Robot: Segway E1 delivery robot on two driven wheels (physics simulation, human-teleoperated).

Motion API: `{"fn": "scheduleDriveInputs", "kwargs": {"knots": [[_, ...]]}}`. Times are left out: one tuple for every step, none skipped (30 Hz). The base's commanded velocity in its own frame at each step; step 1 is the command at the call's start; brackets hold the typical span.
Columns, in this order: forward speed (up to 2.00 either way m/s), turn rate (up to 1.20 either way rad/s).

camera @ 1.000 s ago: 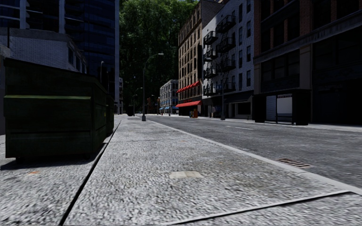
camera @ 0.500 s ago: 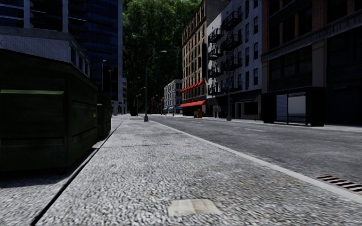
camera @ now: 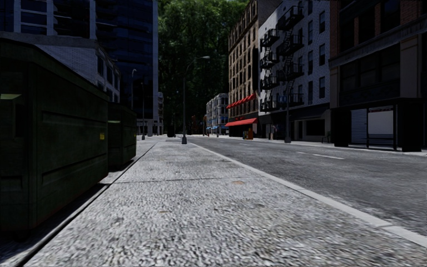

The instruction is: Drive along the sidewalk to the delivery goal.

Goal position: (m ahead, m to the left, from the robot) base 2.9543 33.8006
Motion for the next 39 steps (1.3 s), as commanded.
{"fn": "scheduleDriveInputs", "kwargs": {"knots": [[1.72, 0.34], [1.72, 0.34], [1.75, 0.34], [1.77, 0.34], [1.77, 0.34], [1.80, 0.34], [1.88, 0.34], [2.00, 0.34], [2.00, 0.34], [2.00, 0.34], [2.00, 0.36], [2.00, 0.37], [2.00, 0.37], [2.00, 0.37], [2.00, 0.37], [2.00, 0.37], [2.00, 0.37], [2.00, 0.30], [2.00, 0.19], [2.00, 0.19], [2.00, 0.10], [2.00, 0.05], [2.00, 0.04], [2.00, 0.04], [2.00, 0.06], [2.00, 0.10], [2.00, 0.10], [2.00, 0.12], [2.00, 0.12], [2.00, 0.13], [2.00, 0.13], [2.00, 0.13], [2.00, 0.13], [2.00, 0.14], [2.00, 0.14], [2.00, 0.14], [2.00, 0.14], [2.00, 0.14], [2.00, 0.14]]}}
